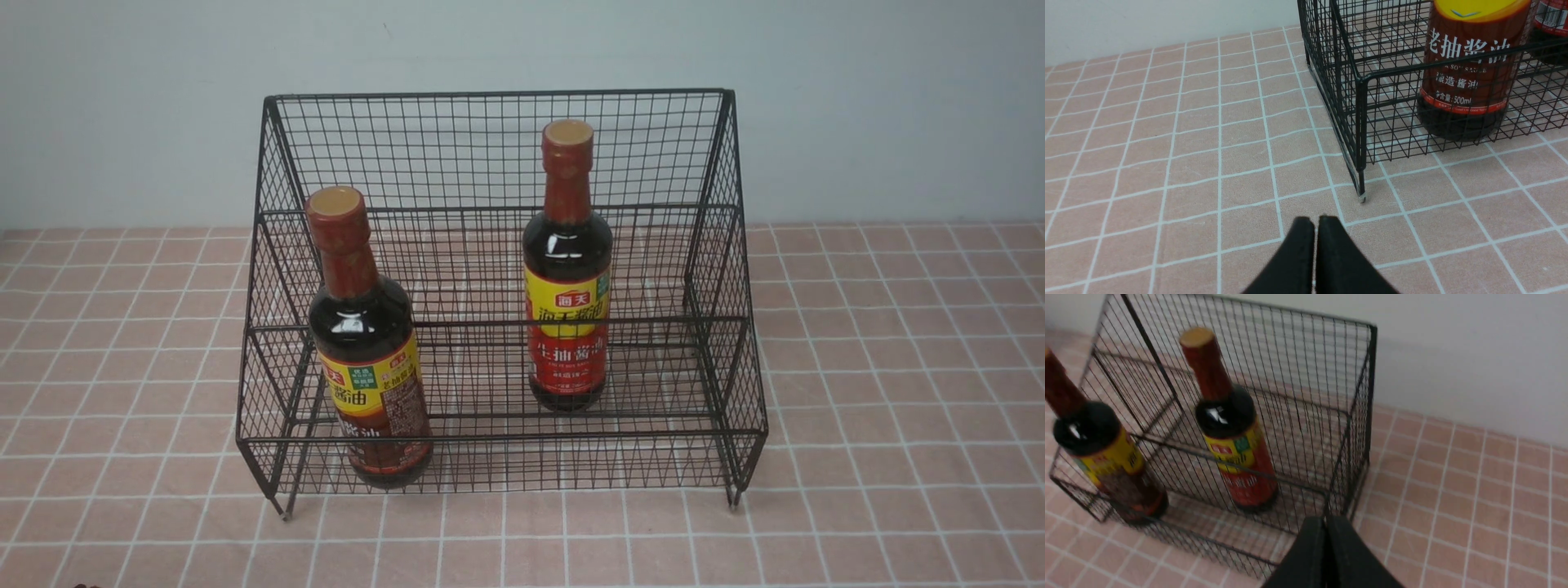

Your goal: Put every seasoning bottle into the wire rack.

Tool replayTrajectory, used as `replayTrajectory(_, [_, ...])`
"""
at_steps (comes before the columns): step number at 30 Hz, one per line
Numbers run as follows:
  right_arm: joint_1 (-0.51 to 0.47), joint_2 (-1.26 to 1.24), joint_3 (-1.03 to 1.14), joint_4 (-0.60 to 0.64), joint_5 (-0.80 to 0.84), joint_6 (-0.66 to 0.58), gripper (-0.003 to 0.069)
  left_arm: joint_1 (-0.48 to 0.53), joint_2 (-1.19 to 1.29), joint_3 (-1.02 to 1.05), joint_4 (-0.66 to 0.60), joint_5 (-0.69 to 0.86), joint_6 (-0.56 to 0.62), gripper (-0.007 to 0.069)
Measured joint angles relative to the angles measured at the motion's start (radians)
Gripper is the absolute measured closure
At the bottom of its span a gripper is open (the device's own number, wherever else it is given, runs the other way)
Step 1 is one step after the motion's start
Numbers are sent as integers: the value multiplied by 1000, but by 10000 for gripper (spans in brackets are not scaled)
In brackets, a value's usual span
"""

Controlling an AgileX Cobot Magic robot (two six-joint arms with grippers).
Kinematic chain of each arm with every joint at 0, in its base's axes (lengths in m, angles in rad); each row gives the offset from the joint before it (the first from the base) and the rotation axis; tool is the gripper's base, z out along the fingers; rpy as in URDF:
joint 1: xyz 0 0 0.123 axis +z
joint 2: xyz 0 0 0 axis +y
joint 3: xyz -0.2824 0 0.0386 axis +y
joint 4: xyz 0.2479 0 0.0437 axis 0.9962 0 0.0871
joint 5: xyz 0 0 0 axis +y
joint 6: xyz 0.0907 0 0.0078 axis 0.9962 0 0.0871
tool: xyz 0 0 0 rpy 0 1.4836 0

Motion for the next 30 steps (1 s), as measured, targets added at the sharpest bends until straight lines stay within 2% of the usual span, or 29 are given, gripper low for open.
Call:
replayTrajectory(1, [0, -21, 19, 8, -30, 1, 672, 0, 0, 0, 0, 0, 0, 631])
replayTrajectory(2, [0, -92, 82, 16, -127, 16, 672, 0, 0, 0, 0, 0, 0, 631])
replayTrajectory(3, [0, -100, 82, 18, -138, 18, 672, 0, 0, 0, 0, 0, 0, 631])
replayTrajectory(6, [0, -260, 233, 23, -354, 50, 672, 0, 0, 0, 0, 0, 0, 631])
replayTrajectory(12, [0, -439, 375, 23, -536, 57, 672, 0, 0, 0, 0, 0, 0, 631])
replayTrajectory(20, [0, -587, 444, 11, -547, 51, 672, 0, 0, 0, 0, 0, 0, 631])
replayTrajectory(30, [-7, -594, 499, -206, -469, 19, 672, 0, 0, 0, 0, 0, 0, 631])
